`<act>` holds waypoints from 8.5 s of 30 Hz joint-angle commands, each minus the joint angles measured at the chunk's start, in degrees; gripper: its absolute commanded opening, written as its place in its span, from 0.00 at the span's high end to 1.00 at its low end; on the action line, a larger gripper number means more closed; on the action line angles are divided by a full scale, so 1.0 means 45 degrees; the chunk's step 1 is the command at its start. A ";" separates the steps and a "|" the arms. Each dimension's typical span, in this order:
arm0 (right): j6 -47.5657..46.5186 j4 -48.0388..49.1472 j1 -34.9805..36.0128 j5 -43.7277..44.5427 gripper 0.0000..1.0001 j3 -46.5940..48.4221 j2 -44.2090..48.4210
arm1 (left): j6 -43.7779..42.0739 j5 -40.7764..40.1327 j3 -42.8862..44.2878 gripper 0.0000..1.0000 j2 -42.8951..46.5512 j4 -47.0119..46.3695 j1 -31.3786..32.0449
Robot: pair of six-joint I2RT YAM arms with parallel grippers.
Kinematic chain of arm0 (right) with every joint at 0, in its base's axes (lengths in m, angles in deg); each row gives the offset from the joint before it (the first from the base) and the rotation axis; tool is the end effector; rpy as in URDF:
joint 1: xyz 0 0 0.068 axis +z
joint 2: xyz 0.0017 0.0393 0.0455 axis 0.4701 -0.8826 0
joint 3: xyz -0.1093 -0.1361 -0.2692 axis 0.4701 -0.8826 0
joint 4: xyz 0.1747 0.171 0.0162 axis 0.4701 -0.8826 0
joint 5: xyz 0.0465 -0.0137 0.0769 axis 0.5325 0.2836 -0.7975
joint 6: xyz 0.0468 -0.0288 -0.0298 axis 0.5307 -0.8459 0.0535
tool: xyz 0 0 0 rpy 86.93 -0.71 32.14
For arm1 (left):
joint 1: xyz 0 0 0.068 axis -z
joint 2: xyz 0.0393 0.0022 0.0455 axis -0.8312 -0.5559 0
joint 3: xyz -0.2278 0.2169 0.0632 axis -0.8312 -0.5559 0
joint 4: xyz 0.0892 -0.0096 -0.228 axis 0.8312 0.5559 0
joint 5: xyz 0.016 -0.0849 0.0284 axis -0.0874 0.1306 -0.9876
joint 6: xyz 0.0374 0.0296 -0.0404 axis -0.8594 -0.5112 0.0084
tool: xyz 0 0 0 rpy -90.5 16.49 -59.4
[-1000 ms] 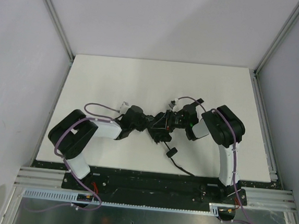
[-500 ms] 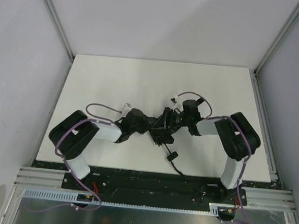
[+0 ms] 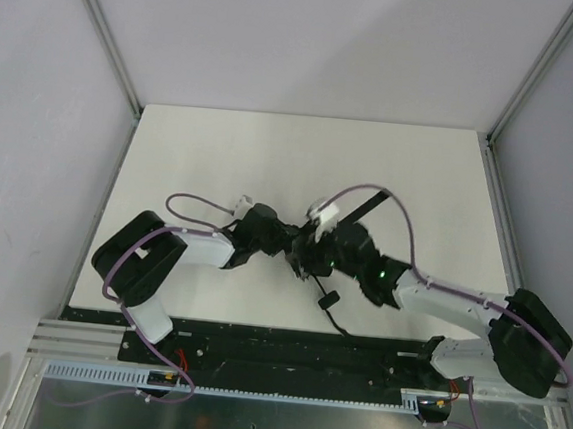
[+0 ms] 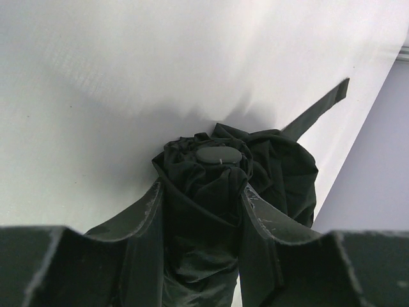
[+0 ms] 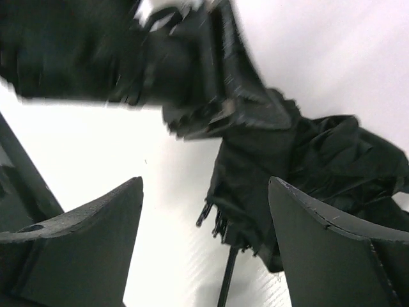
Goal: Put away the umbrella
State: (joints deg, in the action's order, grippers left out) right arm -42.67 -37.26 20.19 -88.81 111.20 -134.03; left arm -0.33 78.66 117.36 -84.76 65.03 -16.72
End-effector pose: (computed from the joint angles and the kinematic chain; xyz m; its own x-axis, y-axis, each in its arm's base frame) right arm 0.1790 0.2052 0.2924 -0.4058 -0.1675 -0.8985 -0.7215 0.6622 0.2024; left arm 0.2490 -0.1964 0.1837 -0.6106 -0.7673 -0.1959 -0.4321 0.5302 -0.7295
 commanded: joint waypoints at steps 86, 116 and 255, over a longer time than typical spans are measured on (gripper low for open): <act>1.0618 0.5419 -0.3658 -1.0249 1.00 0.3312 -1.1691 | -0.1899 0.1364 0.1129 0.39 -0.1433 0.2670 -0.2587; -0.2277 0.0792 0.1237 0.5897 0.01 0.2592 -0.4459 | -0.2762 0.1543 0.0956 1.00 -0.0786 0.4723 -0.2432; 0.6476 0.5054 -0.3871 -0.7431 1.00 0.1589 -0.8520 | -0.3835 0.3341 0.0938 0.45 -0.2825 0.3745 -0.2061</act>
State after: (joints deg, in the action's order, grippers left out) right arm -22.10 -18.44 4.10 -113.53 120.42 -168.76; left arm -13.62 95.38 124.86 -91.14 67.29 -26.88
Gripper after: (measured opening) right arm 0.477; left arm 0.562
